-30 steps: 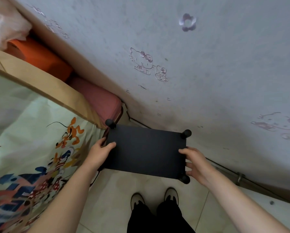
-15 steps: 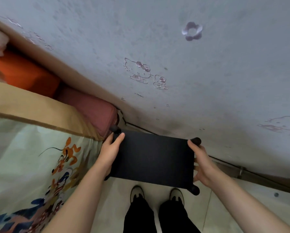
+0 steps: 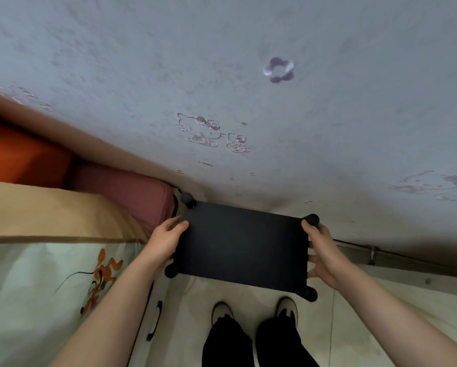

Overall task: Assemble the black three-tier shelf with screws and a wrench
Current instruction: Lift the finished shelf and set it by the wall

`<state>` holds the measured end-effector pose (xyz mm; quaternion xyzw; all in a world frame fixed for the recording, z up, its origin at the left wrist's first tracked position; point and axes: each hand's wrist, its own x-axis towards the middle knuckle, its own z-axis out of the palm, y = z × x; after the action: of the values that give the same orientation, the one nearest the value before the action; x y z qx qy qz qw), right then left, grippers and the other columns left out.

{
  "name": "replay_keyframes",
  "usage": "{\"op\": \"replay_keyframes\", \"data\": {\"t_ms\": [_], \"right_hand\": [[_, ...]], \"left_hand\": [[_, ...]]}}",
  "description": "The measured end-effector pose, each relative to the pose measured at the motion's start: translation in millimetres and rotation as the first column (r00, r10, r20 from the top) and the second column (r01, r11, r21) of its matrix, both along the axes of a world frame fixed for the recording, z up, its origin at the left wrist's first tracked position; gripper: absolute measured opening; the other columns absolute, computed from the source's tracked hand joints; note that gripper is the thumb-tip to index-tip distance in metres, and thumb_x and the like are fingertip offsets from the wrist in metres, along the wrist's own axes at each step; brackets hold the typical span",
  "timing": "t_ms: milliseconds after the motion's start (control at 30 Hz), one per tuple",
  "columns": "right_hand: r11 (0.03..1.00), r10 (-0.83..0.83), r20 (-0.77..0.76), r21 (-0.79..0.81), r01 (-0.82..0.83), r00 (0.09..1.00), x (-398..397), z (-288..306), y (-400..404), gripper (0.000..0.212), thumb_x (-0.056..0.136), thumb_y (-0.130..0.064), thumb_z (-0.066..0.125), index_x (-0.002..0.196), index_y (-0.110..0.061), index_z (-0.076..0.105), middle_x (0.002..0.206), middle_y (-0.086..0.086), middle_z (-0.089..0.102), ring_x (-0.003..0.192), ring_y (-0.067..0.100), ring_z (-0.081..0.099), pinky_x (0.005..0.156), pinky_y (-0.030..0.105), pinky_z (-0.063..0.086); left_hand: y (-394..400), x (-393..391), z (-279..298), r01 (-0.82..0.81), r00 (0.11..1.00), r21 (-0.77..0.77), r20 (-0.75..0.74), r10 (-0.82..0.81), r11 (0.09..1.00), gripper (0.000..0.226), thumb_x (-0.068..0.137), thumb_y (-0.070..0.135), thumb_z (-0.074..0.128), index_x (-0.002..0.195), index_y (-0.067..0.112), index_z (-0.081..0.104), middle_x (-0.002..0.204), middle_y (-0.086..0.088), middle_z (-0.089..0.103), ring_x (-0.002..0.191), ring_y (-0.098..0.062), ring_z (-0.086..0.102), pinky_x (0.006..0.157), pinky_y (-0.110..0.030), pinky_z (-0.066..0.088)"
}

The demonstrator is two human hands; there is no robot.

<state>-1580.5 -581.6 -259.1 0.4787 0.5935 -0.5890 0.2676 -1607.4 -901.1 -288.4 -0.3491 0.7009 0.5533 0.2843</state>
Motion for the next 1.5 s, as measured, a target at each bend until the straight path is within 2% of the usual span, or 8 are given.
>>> {"op": "replay_keyframes", "data": {"t_ms": [100,267,500,667,900,1133,1333,1500], "right_hand": [[1.000,0.009,-0.004,0.006,-0.009,1.000,-5.4,1.2,-5.1,0.055,0.098,-0.060,0.041,0.147,-0.041,0.027,0.132,0.004,0.047,0.115,0.036,0.049,0.083,0.067,0.045],[0.999,-0.034,0.004,-0.012,0.034,0.999,-13.4,-3.7,-11.1,0.056,0.096,-0.067,0.031,0.140,-0.034,0.038,0.131,0.005,0.051,0.114,0.037,0.052,0.078,0.066,0.049],[0.998,-0.024,0.007,-0.052,0.024,1.000,-31.4,-6.1,-32.2,0.051,0.095,-0.067,0.033,0.133,-0.035,0.045,0.128,0.004,0.054,0.102,0.031,0.056,0.062,0.053,0.052],[0.996,-0.011,-0.014,-0.085,0.009,1.000,-47.9,-4.9,-42.6,0.041,0.094,-0.070,0.034,0.114,-0.039,0.051,0.111,0.000,0.057,0.096,0.029,0.057,0.068,0.054,0.050],[0.994,-0.021,0.001,-0.109,0.021,1.000,-51.2,-8.7,-36.9,0.033,0.094,-0.070,0.036,0.108,-0.043,0.049,0.105,0.005,0.058,0.091,0.031,0.059,0.067,0.060,0.050],[0.995,-0.011,0.023,-0.096,0.013,1.000,-58.0,-12.3,-17.9,0.041,0.097,-0.063,0.039,0.123,-0.034,0.051,0.107,0.014,0.062,0.094,0.037,0.059,0.098,0.075,0.029],[0.996,0.032,-0.017,-0.079,-0.033,0.999,-60.7,-3.9,-24.7,0.039,0.098,-0.058,0.045,0.125,-0.031,0.053,0.105,0.012,0.064,0.094,0.033,0.065,0.060,0.051,0.056],[0.994,0.036,-0.007,-0.101,-0.037,0.999,-61.3,-2.1,-21.6,0.037,0.096,-0.054,0.049,0.123,-0.028,0.055,0.110,0.015,0.062,0.098,0.035,0.064,0.066,0.051,0.056]], "left_hand": [[1.4,-0.9,-0.2,-0.080,0.997,0.096,0.028,0.078,0.992,0.032,0.099,0.049,0.056,0.125,0.031,0.061,0.121,0.008,0.064,0.099,-0.009,0.059,0.077,-0.032,0.046],[-4.3,-12.0,-5.2,-0.191,0.982,0.069,0.011,0.190,0.979,0.063,0.093,0.062,0.058,0.140,0.020,0.058,0.130,0.003,0.065,0.117,-0.022,0.060,0.103,-0.041,0.046],[-21.3,-33.5,-0.8,-0.195,0.979,0.009,-0.059,0.195,0.981,0.066,0.094,0.059,0.058,0.144,0.017,0.054,0.133,0.002,0.059,0.114,-0.020,0.055,0.096,-0.038,0.044],[-36.2,-42.7,-1.0,-0.228,0.970,-0.004,-0.083,0.227,0.974,0.062,0.098,0.053,0.056,0.146,0.014,0.051,0.144,-0.005,0.056,0.131,-0.030,0.052,0.107,-0.044,0.043],[-33.6,-40.1,-1.0,-0.198,0.971,-0.087,-0.153,0.183,0.976,0.047,0.100,0.044,0.056,0.136,0.014,0.061,0.122,0.000,0.062,0.112,-0.022,0.057,0.097,-0.040,0.045],[-33.1,-35.2,-4.7,-0.145,0.971,-0.170,-0.214,0.107,0.975,0.036,0.100,0.024,0.061,0.133,0.008,0.063,0.117,0.000,0.064,0.109,-0.017,0.058,0.091,-0.030,0.043],[-36.9,-37.5,-6.4,-0.105,0.978,-0.266,-0.202,0.051,0.958,0.045,0.091,0.014,0.073,0.134,0.015,0.063,0.123,-0.003,0.070,0.114,-0.024,0.064,0.104,-0.044,0.050],[-38.0,-41.4,-3.1,-0.140,0.976,-0.195,-0.190,0.102,0.971,0.044,0.091,0.009,0.072,0.134,0.016,0.064,0.117,-0.002,0.069,0.099,-0.019,0.066,0.094,-0.036,0.053]]}}
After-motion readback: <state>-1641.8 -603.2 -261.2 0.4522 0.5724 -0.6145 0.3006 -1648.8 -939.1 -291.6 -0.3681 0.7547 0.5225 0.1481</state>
